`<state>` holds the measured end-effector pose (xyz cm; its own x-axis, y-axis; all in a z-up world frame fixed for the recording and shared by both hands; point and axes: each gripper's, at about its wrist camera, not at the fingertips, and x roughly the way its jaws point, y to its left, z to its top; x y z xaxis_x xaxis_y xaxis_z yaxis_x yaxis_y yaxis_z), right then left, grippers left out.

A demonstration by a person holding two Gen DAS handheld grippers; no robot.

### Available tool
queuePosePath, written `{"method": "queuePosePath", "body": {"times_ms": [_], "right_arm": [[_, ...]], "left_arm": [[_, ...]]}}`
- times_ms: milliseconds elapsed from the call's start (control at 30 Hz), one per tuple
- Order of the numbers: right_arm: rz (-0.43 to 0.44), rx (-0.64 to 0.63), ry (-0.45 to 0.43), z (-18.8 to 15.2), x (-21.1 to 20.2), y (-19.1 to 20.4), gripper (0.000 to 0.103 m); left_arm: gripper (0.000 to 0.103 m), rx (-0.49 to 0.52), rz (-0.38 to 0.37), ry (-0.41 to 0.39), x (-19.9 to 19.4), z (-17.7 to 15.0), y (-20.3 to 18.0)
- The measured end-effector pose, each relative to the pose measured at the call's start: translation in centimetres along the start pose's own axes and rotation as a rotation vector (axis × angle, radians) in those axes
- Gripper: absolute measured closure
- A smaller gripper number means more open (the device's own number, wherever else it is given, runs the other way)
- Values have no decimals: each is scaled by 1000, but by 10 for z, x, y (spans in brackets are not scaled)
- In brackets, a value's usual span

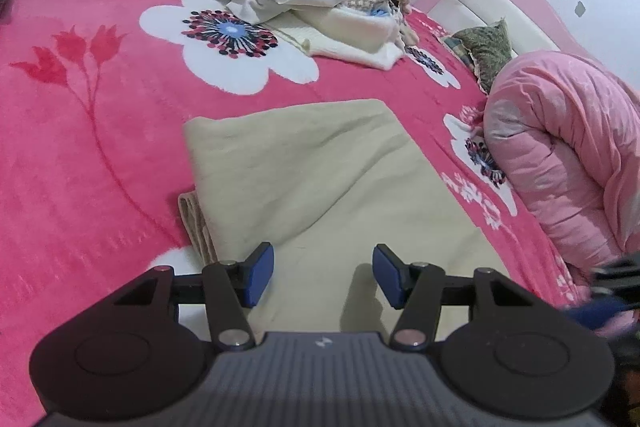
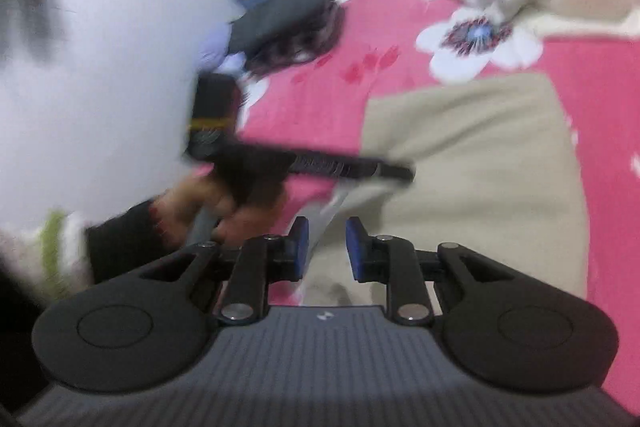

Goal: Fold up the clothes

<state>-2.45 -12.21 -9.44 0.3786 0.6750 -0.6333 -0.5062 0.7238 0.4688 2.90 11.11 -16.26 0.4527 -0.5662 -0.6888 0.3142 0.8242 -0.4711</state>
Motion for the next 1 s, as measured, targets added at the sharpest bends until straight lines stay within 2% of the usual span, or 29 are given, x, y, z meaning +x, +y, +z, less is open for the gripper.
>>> {"method": "queuePosePath", "body": {"times_ms": [33,133,200,267,367,433,467,567,600,767,867,1000], "right_arm": [[-26,-2,6,0,12,-3,82],[-46,94,168,-35,54,-14,82],[29,154,251,-58,53,-12,82],[58,224,271,-70,34,-13,82],[30,349,173,-67,-16,-34,81],[32,487,64,-60,-50,-59,77],[31,552,14,-58,-66,-71,72],[21,712,-78,-59,-87,-100,61],[20,760,-96,-61,-89,-108,60],[75,906,-123,-77,-72,-124,60],[101,935,-106,-87,-61,-120,60],[111,929,-103,-94,-73,-111,60]], "left_arm": [[47,-4,-1,-1,0,0,0],[47,-18,-8,-7,0,-1,3],[47,-31,-18,-16,-2,-1,5],[47,-46,-23,-23,-6,-2,6],[42,-63,-3,-54,-25,-7,2],[41,-83,-3,-81,-43,-15,0],[39,-99,-5,-93,-52,-19,-1],[37,-195,-16,-106,-75,-39,5],[37,-243,-20,-99,-79,-46,9],[44,-468,-88,-47,-75,-79,28],[47,-518,-119,-41,-65,-84,30],[47,-504,-134,-31,-55,-78,26]]}}
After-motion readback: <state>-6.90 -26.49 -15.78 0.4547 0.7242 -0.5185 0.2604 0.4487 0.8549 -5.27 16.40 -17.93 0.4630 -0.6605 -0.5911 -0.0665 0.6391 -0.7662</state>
